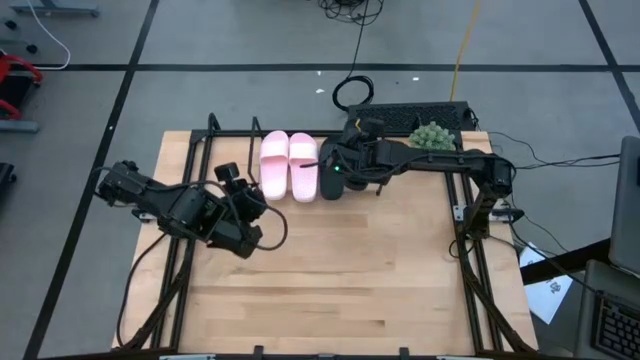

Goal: Pick and place slides into the shelf
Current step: Put the black slipper on the shelf

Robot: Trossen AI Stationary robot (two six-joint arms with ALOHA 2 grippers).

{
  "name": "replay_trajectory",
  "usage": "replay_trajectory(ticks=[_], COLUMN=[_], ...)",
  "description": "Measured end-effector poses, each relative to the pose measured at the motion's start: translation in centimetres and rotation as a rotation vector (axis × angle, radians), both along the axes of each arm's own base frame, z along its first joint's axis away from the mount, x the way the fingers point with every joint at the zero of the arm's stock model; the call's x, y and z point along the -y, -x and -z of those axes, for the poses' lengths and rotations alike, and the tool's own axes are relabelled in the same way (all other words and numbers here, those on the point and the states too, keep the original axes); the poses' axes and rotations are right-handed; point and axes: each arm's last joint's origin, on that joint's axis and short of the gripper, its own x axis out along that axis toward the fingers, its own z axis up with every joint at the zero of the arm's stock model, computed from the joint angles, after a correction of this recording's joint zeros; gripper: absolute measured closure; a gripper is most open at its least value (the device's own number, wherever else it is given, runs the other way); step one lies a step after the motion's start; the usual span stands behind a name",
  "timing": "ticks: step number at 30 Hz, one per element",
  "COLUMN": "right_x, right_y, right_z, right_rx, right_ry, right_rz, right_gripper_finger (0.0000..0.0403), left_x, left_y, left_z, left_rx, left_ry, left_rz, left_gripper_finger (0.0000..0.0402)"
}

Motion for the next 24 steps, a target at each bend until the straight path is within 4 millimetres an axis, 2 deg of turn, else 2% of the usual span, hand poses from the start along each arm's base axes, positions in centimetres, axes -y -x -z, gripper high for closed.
replay_trajectory(ticks=[10,18,24], right_x=[1.1,3.0,3.6], right_y=[-0.3,1.1,2.1], right_z=[3.6,4.3,4.5], right_rx=[-0.088,-0.087,-0.061], right_ry=[0.026,0.011,0.009], right_rz=[-0.08,-0.051,-0.056], right_gripper_finger=[0.0403,0.0403,0.0403], left_x=[-1.9,-3.1,-3.9], left_y=[-0.5,-0.7,-0.9], left_z=[-0.1,-0.1,-0.1], left_rx=[-0.036,-0.046,-0.065], left_ry=[-0.018,-0.019,-0.031], left_rz=[-0.045,-0.084,-0.101], left_gripper_finger=[0.0256,0.0256,0.0256])
